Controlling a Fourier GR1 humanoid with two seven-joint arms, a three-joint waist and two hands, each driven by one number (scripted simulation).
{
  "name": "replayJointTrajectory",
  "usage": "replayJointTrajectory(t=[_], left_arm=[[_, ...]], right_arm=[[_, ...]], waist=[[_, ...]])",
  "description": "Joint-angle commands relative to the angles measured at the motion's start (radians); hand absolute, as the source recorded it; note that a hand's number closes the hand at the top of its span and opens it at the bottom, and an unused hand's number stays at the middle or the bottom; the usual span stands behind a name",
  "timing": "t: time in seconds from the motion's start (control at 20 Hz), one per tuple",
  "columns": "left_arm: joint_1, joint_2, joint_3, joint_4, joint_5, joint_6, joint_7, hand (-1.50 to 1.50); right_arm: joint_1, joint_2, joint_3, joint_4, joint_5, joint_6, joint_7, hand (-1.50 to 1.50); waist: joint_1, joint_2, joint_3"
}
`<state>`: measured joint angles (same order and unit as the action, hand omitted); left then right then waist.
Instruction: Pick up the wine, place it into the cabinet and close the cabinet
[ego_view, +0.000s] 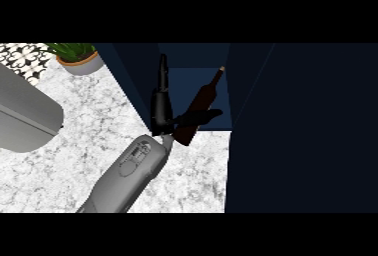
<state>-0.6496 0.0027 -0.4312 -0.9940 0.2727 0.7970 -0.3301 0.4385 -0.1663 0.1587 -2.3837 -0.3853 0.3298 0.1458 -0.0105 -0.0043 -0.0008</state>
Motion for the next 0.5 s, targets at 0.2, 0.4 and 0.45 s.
replayJointTrajectory(t=[0.2,0.4,0.45], left_arm=[[0.238,0.014,-0.095,-0.315,-0.016,-0.025,0.026,-1.50],[0.311,0.069,-0.153,-0.475,-0.052,-0.017,0.106,-1.50],[0.336,0.115,-0.138,-0.507,-0.039,-0.056,0.124,-1.50]], right_arm=[[-0.031,-0.001,0.037,-0.169,0.056,-0.095,0.109,-1.50],[-0.013,-0.033,-0.005,-0.185,0.036,-0.100,0.119,-1.50],[-0.011,-0.044,-0.021,-0.180,0.006,-0.092,0.125,-1.50]], waist=[[0.022,-0.003,0.000],[0.014,-0.004,0.000],[0.013,-0.002,0.001]])
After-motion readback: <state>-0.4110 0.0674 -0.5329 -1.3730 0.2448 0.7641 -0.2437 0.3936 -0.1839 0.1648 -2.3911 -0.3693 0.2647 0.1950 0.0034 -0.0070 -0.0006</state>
